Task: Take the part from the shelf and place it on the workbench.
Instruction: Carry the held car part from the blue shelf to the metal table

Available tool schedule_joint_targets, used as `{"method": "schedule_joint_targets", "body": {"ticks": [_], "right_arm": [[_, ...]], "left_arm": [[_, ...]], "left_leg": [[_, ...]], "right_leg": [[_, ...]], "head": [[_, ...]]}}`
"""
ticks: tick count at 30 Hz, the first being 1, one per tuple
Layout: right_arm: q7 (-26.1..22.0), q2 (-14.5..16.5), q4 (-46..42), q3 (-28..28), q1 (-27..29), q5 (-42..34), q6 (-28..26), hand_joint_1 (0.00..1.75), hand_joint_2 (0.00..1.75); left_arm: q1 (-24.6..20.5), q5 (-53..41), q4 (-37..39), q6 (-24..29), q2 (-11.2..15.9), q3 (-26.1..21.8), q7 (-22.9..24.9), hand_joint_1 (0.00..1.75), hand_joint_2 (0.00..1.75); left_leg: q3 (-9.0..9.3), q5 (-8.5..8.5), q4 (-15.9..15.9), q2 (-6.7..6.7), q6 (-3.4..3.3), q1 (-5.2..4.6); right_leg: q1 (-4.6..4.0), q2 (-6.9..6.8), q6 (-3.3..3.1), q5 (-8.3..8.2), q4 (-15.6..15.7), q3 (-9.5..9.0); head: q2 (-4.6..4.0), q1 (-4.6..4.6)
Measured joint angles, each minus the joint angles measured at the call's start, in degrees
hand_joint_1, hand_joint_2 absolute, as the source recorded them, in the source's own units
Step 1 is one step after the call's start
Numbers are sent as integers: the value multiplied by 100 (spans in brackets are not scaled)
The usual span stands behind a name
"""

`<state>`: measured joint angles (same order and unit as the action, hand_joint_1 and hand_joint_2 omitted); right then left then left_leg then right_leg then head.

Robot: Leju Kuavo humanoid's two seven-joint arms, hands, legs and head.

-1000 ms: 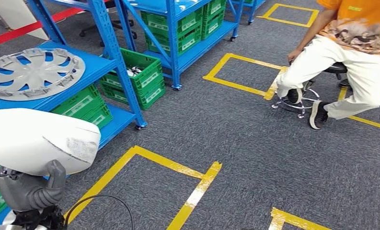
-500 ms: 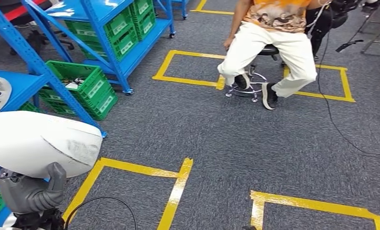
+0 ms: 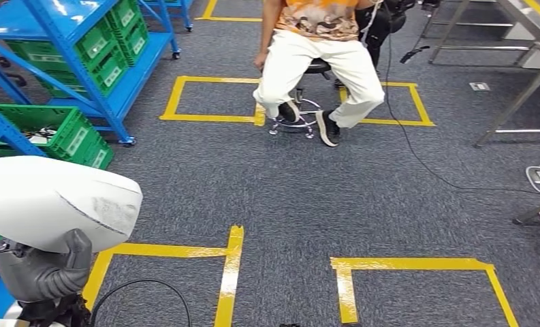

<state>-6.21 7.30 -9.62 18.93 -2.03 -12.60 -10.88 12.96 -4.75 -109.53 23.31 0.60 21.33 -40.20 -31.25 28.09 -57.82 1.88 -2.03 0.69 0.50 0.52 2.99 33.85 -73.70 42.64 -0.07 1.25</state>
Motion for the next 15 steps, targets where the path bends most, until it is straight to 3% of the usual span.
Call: {"method": "schedule_joint_targets", "body": {"ticks": [1,2,4,6,7,9,11,13,15], "right_arm": [[4,0,0,0,7,2,0,0,0],[8,-1,0,0,14,4,0,0,0],[16,-1,-1,0,14,6,0,0,0],[25,-1,-2,0,-3,7,1,0,0],[31,-1,-2,0,-6,7,1,0,0],[51,-2,-1,-1,4,3,2,0,0],[79,-1,0,-2,14,-6,4,0,0],[96,0,0,-4,6,-19,9,0,0],[102,0,0,-5,-3,-34,15,0,0]], "left_arm": [[0,-2,0,-4,-3,-2,0,175,175],[-1,-3,0,-7,-8,-4,-1,175,175],[-3,-6,0,-8,-20,-8,-2,175,175],[-6,-8,0,-14,-27,-18,-2,175,175],[-7,-9,0,-20,-28,-22,-2,175,175],[-21,-9,0,-34,-32,-28,-2,175,175],[-37,-8,-1,-45,-36,-35,-4,175,175],[-28,-7,-1,-51,-36,-41,-6,175,175],[-10,-6,0,-51,-36,-46,-6,175,175]], "left_leg": [[1,4,-1,88,1,-3],[6,11,-2,168,6,-3],[28,36,-6,308,36,-14],[52,62,-17,422,87,-40],[61,67,-19,478,114,-51],[83,85,-21,544,172,-40],[30,249,-216,308,224,-13],[-247,607,-871,-35,246,3],[-589,856,-1579,-139,246,3]], "right_leg": [[7,-25,8,-40,-29,-5],[13,-58,10,-176,183,-137],[-2,-283,-10,-501,1017,-623],[-34,-463,-71,-647,1566,-953],[-52,-462,-105,-644,1626,-985],[-48,-330,-178,-674,1637,-980],[-21,-206,-247,-704,1670,-994],[-12,-66,-293,-716,1681,-1003],[-25,108,-311,-718,1677,-1003]], "head": [[0,1],[0,2],[0,4],[0,0],[0,-3],[0,-1],[0,-23],[0,-54],[0,-62]]}}
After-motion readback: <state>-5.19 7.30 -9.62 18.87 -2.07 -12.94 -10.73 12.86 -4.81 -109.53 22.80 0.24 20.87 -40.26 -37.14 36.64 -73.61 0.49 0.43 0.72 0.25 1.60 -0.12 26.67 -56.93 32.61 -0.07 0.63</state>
